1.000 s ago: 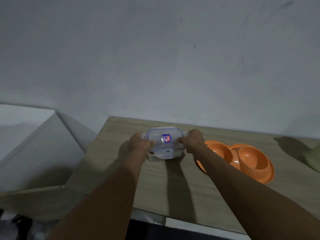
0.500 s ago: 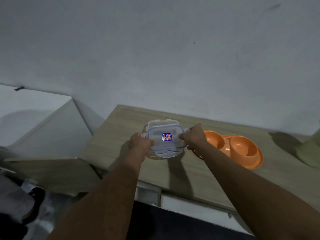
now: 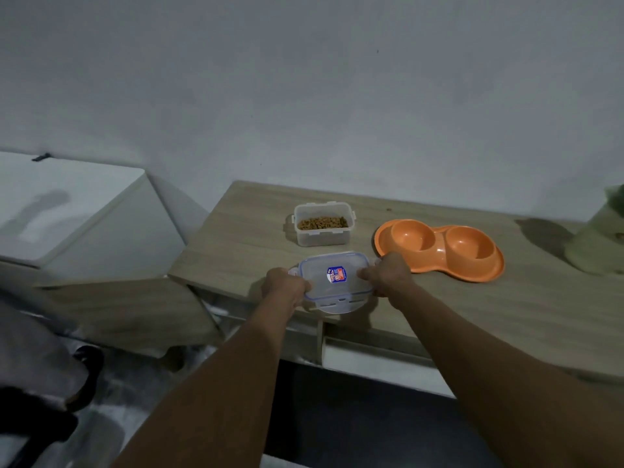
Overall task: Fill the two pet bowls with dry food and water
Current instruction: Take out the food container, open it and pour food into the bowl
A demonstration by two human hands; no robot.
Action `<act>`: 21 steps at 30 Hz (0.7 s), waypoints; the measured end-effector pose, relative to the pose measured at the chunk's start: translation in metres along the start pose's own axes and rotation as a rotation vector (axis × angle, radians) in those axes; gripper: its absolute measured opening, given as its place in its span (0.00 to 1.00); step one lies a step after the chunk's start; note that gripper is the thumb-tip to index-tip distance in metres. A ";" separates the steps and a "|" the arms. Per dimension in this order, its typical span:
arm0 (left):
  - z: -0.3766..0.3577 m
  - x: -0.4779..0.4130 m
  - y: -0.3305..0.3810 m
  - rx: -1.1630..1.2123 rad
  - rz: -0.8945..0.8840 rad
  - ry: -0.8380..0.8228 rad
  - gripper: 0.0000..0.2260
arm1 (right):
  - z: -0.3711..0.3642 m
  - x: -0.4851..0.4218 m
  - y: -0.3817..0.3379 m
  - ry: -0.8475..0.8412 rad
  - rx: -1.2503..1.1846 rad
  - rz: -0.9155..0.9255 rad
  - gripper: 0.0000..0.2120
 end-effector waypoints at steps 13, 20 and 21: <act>-0.020 -0.019 0.008 -0.389 -0.047 0.154 0.20 | -0.010 -0.044 0.001 -0.076 0.216 0.079 0.09; -0.025 -0.028 0.018 -0.552 -0.044 0.159 0.18 | -0.011 -0.057 -0.006 -0.079 0.487 0.226 0.08; -0.025 -0.027 0.020 -0.577 -0.036 0.157 0.17 | -0.010 -0.057 -0.006 -0.088 0.521 0.222 0.10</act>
Point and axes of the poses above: each hand's wrist, its own x-axis away from the middle knuckle, its own z-axis out of the back of the hand, y = z × x, the point moved 6 cm from there along -x, towards the middle knuckle, and after that the axes turned 13 degrees about x, right-handed, at the moved point
